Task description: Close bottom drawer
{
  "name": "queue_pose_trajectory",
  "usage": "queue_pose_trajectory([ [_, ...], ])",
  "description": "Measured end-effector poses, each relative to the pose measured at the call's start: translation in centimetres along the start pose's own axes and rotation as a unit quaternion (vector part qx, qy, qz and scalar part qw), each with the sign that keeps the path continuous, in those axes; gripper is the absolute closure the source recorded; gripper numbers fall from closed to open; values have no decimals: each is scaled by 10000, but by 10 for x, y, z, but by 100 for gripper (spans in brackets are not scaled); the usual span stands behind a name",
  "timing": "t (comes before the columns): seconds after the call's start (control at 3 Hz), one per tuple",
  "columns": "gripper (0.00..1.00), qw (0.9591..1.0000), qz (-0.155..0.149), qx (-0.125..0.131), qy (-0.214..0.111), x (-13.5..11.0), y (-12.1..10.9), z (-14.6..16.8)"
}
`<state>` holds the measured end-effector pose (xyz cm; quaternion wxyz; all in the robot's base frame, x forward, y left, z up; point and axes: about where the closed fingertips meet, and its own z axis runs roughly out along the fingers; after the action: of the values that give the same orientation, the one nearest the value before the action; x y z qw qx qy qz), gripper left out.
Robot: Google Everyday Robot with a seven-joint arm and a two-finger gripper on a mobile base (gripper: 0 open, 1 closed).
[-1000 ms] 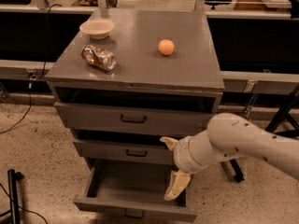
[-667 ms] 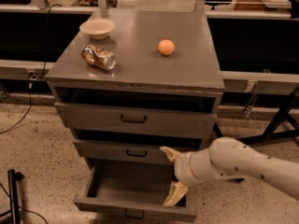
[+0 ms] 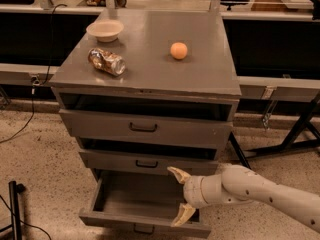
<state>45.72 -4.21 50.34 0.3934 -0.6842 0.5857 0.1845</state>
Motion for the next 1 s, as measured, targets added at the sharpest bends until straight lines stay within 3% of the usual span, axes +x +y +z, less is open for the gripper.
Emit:
queue_pose_trajectory([
  [0.33, 0, 9996, 185, -183, -81, 12, 0, 13],
  [0.67, 0, 9988, 422, -241, -79, 60, 3, 53],
  [1.0, 0, 9978, 622, -158, 187, 129, 49, 108],
])
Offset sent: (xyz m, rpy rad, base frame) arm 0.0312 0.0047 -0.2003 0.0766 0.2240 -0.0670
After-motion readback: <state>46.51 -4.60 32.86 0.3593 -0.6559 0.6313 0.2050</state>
